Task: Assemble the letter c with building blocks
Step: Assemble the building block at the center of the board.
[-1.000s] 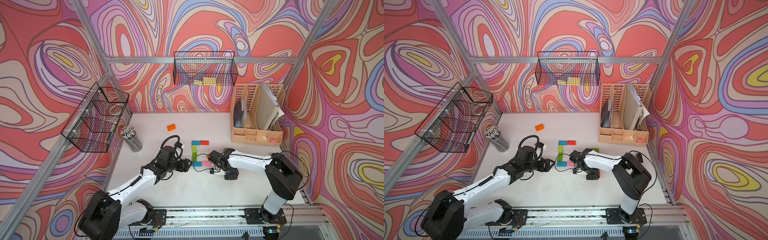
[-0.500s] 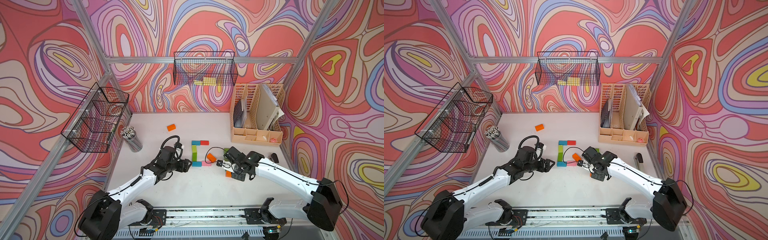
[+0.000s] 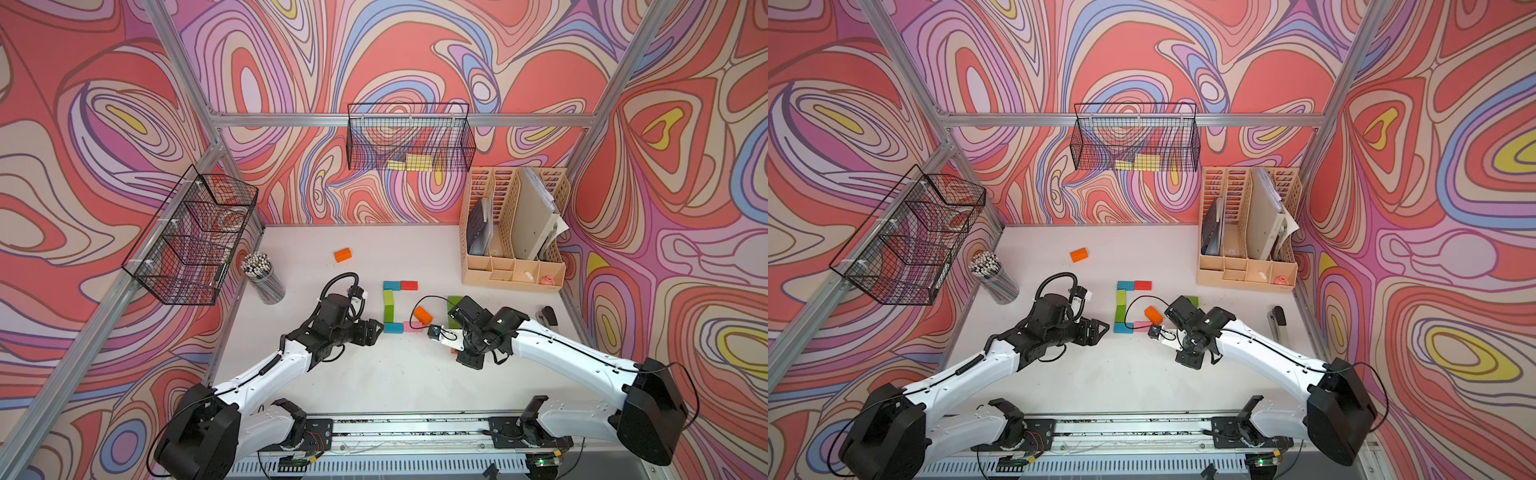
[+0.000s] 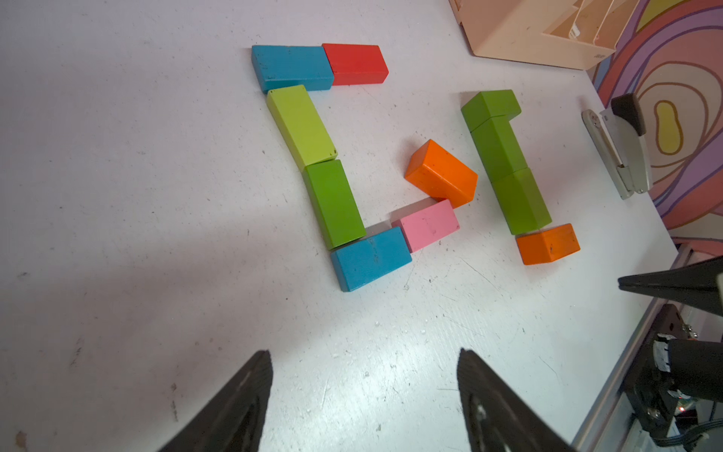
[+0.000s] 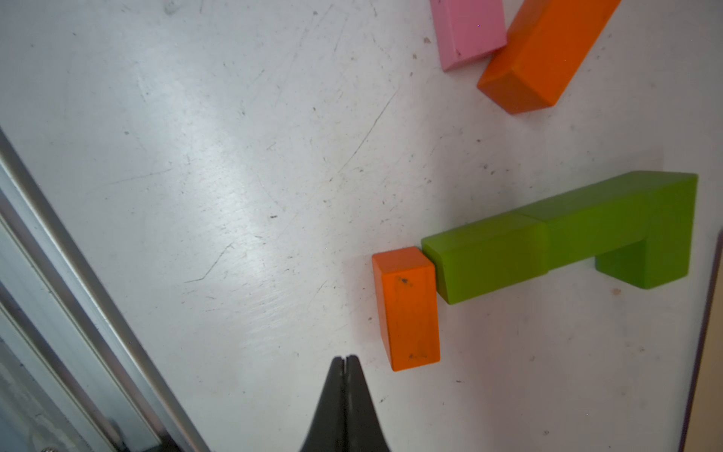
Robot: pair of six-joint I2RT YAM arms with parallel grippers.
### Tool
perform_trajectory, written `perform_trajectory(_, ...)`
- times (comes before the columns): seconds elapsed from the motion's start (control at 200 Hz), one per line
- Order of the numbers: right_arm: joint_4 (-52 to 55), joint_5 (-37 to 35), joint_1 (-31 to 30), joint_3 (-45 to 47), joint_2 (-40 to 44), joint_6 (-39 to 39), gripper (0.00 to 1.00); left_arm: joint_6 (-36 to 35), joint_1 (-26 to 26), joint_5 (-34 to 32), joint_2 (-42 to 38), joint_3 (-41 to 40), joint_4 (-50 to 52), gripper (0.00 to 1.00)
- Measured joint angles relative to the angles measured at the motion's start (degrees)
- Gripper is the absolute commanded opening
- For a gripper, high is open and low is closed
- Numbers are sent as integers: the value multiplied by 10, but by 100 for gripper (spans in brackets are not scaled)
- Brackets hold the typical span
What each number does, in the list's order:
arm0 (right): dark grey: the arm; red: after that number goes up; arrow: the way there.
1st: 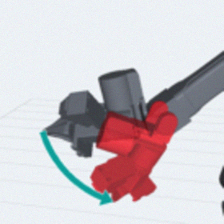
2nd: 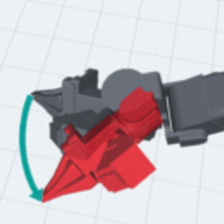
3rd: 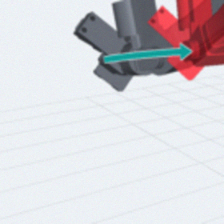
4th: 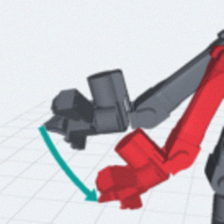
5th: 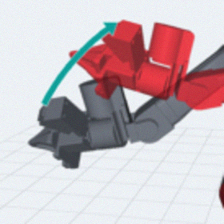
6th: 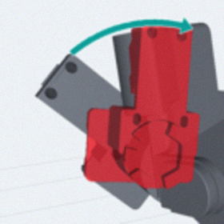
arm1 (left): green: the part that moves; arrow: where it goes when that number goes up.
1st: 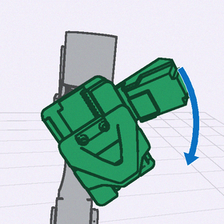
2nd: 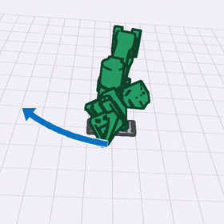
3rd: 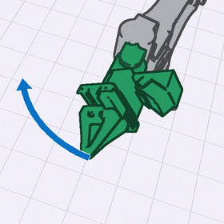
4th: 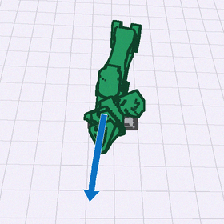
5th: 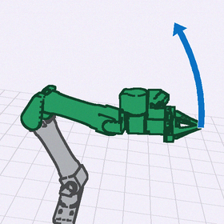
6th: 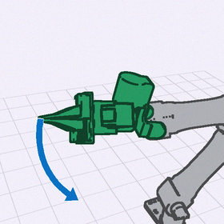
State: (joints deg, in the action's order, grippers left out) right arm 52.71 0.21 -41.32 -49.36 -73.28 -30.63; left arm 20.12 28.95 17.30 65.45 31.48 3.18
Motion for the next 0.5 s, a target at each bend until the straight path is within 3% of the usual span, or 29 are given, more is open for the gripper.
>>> perform_trajectory(0.501,-11,-3,0,15,-46,-18,0,0,0,2,-1,-1,0,77)
